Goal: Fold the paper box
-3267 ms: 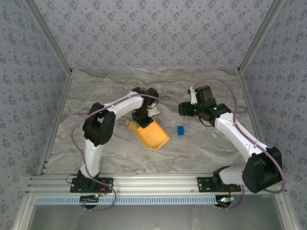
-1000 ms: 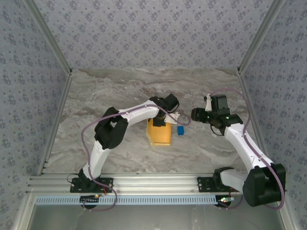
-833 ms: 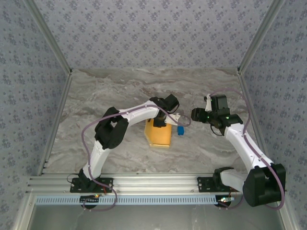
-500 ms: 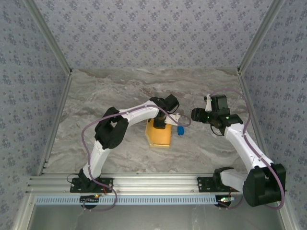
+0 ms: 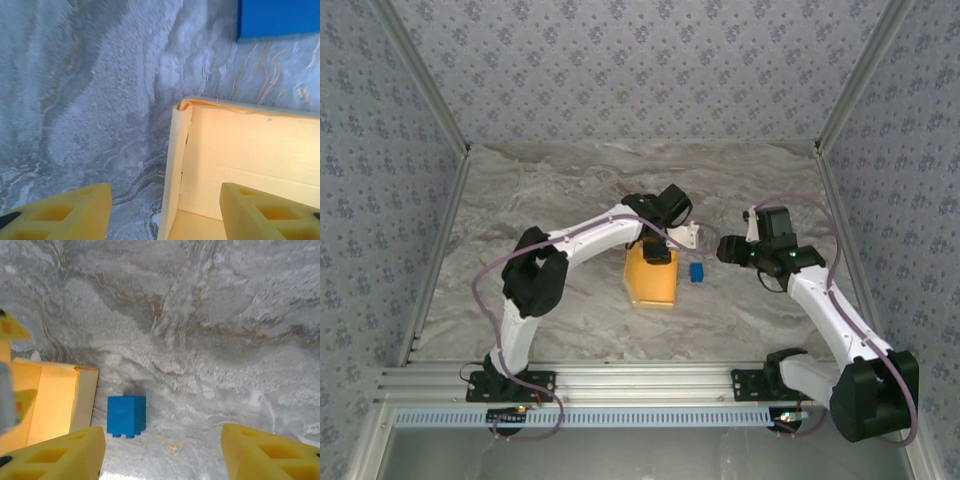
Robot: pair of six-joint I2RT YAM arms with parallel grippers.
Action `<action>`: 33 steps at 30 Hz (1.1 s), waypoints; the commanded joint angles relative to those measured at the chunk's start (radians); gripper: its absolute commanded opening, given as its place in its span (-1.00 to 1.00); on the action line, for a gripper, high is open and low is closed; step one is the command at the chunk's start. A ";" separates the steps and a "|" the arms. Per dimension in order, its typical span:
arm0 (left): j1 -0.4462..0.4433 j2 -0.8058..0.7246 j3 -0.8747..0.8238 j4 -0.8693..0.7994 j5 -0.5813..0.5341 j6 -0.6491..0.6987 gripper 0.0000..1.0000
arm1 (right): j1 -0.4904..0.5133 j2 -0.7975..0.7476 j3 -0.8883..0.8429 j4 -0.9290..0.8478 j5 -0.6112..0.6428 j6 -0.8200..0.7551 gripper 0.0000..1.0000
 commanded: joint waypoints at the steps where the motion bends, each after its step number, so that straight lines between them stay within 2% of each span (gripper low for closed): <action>1: -0.003 -0.100 0.044 0.015 0.100 -0.083 0.18 | 0.058 -0.031 -0.042 -0.040 0.001 0.047 0.26; 7: 0.032 -0.237 0.014 0.081 0.165 -0.267 0.15 | 0.266 -0.010 -0.089 -0.049 0.016 0.080 0.01; 12: 0.075 -0.398 -0.074 0.169 0.186 -0.480 0.17 | 0.414 0.106 -0.112 0.006 0.001 0.110 -0.23; 16: 0.131 -0.535 -0.191 0.235 0.135 -0.649 0.18 | 0.456 0.189 -0.108 0.034 0.035 0.104 -0.36; 21: 0.239 -0.696 -0.393 0.300 0.064 -0.819 0.22 | 0.477 0.261 -0.109 0.119 -0.006 0.121 -0.45; 28: 0.488 -0.902 -0.745 0.409 0.118 -1.048 0.27 | 0.540 0.328 -0.098 0.224 -0.029 0.164 -0.51; 33: 0.566 -0.953 -0.920 0.474 0.125 -1.129 0.27 | 0.580 0.379 -0.069 0.298 -0.015 0.199 -0.52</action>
